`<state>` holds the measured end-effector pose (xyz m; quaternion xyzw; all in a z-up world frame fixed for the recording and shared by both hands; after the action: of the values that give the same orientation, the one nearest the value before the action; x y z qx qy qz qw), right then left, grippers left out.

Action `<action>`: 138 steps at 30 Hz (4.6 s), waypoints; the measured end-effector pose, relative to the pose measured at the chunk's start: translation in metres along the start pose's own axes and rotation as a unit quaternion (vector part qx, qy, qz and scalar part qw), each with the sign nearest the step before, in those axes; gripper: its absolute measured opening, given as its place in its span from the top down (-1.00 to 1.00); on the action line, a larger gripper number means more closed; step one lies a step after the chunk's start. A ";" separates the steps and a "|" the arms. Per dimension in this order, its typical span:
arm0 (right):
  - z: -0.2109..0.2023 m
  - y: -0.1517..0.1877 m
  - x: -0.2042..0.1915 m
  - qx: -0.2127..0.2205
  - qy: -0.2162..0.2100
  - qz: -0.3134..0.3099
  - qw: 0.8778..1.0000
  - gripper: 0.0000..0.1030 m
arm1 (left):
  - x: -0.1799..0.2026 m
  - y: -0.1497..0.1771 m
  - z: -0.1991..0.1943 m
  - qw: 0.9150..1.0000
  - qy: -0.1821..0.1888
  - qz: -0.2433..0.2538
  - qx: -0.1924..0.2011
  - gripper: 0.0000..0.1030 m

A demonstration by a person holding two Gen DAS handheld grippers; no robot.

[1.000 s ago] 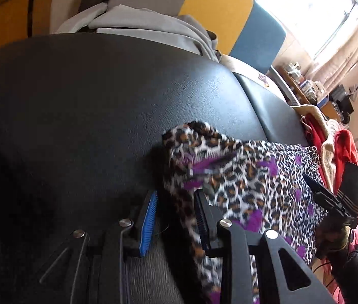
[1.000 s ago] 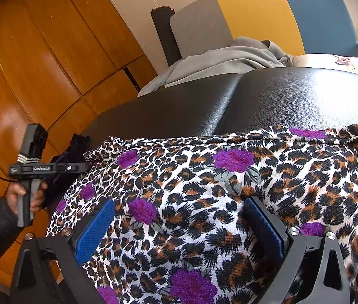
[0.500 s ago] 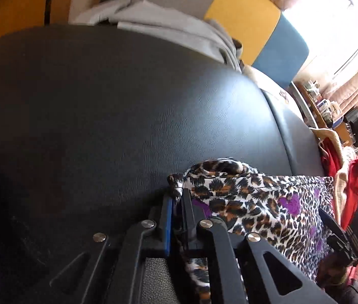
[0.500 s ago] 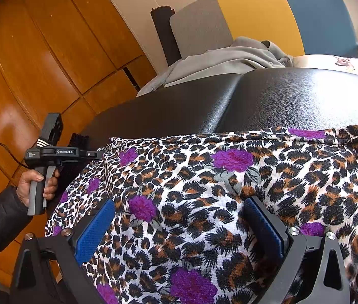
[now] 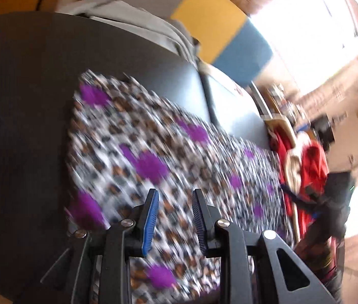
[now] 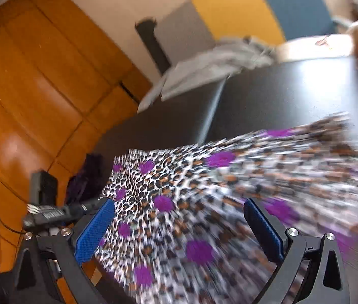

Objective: Fold clothes

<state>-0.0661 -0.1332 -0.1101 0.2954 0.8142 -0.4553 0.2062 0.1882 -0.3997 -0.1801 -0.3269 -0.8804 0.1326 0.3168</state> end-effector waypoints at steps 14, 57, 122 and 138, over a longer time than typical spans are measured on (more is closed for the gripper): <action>-0.074 0.088 0.036 -0.039 0.120 0.045 0.991 0.52 | -0.008 0.042 -0.021 0.998 -0.047 0.042 -0.011 0.47; 0.017 0.044 0.040 -0.035 0.289 -0.114 0.950 -0.41 | -0.027 0.031 -0.037 0.999 -0.024 -0.027 -0.021 0.48; 0.041 0.077 0.006 -0.111 0.113 -0.193 0.968 -1.00 | 0.167 -0.074 -0.025 0.992 0.080 0.098 -0.027 0.89; 0.037 0.078 0.007 -0.075 0.095 -0.191 0.974 -1.00 | 0.141 -0.009 0.028 0.833 -0.345 0.432 0.022 0.32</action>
<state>-0.0166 -0.1312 -0.1808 0.1597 0.9034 -0.3938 0.0583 0.0832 -0.3139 -0.1317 -0.6002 -0.6984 0.3794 -0.0896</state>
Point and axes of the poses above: each gripper's, at about its wrist camera, not at the fingertips, and z roughly the way its jaws point, x to its right, y to its underside, the point moved 6 cm from there along z, roughly the way its jaws point, and after that the axes turned 5 degrees about -y, right-handed, at the moved point
